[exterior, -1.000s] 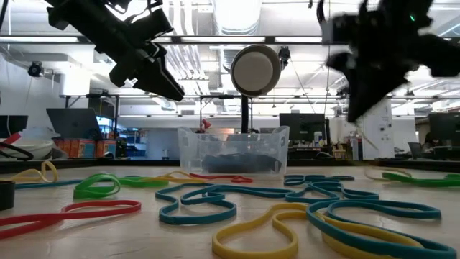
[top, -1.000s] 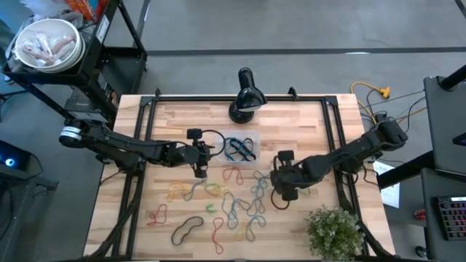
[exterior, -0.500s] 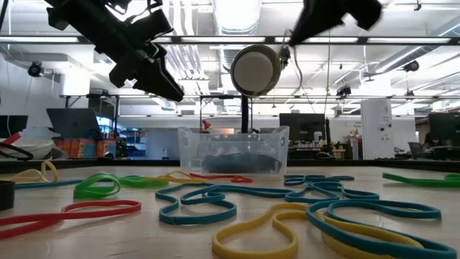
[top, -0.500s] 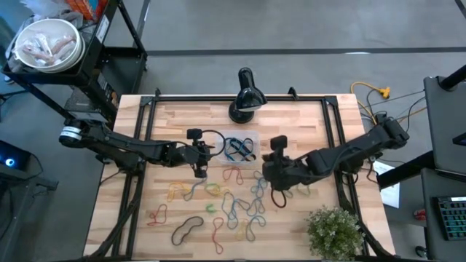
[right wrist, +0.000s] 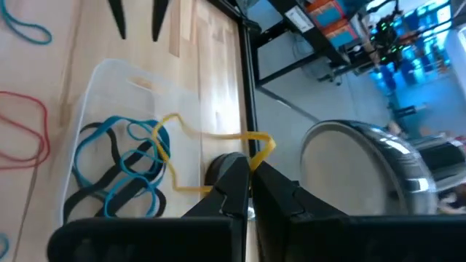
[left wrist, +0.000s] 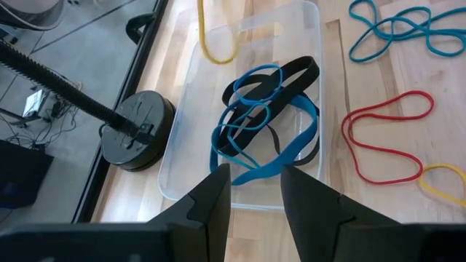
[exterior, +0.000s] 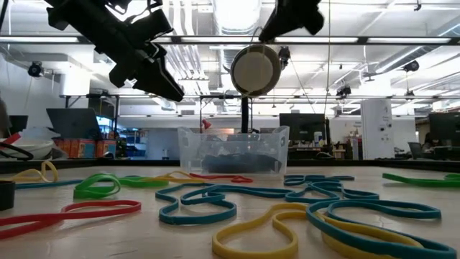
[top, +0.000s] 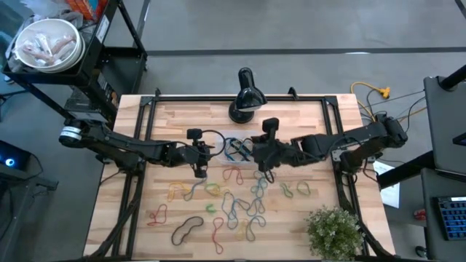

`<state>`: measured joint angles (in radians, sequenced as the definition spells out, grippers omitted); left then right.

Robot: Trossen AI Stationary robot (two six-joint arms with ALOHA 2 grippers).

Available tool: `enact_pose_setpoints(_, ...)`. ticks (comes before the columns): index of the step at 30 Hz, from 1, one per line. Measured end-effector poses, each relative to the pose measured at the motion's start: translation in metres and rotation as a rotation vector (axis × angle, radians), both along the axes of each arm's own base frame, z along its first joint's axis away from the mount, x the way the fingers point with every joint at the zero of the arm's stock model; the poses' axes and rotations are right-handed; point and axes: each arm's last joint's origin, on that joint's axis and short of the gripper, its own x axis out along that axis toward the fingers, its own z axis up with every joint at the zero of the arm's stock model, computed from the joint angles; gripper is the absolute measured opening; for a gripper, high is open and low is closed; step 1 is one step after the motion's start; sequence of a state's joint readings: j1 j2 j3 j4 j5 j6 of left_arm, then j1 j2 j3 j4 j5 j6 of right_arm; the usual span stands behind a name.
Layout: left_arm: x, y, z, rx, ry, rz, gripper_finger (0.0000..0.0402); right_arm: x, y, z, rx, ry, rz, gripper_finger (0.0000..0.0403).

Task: Pick and place rubber bands into bin
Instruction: Put the yellow rubber band into the transparent bin

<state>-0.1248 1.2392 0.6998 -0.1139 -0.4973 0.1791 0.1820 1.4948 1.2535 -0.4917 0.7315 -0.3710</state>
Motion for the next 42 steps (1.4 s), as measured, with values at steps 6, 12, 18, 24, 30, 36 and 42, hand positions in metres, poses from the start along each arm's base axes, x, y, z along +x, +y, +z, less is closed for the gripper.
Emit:
enact_pose_setpoints(6,0.0,0.0,0.0,0.0,0.0,0.0,0.0107,0.006,-0.025,-0.011,0.085,-0.031,0.012,0.0008)
enact_pose_setpoints(12,0.0,0.0,0.0,0.0,0.0,0.0,0.0107,0.008,-0.042,-0.028,0.13,-0.054,0.023,0.0008)
enact_pose_setpoints(18,0.0,0.0,0.0,0.0,0.0,0.0,0.0107,0.007,-0.05,-0.047,0.152,-0.115,0.03,0.0008)
enact_pose_setpoints(24,0.0,0.0,0.0,0.0,0.0,0.0,0.0107,0.006,-0.052,-0.062,0.195,-0.192,0.067,0.0008)
enact_pose_setpoints(30,0.0,0.0,0.0,0.0,-0.001,0.0,0.0107,0.002,-0.053,-0.074,0.215,-0.235,0.062,0.0008)
enact_pose_setpoints(36,0.001,0.0,0.001,-0.002,-0.018,0.0,0.0107,0.003,-0.054,-0.09,0.24,-0.255,0.054,0.0008)
enact_pose_setpoints(42,0.002,0.0,0.003,-0.004,-0.028,0.0,0.0107,0.021,-0.054,-0.107,0.248,-0.212,0.071,0.0008)
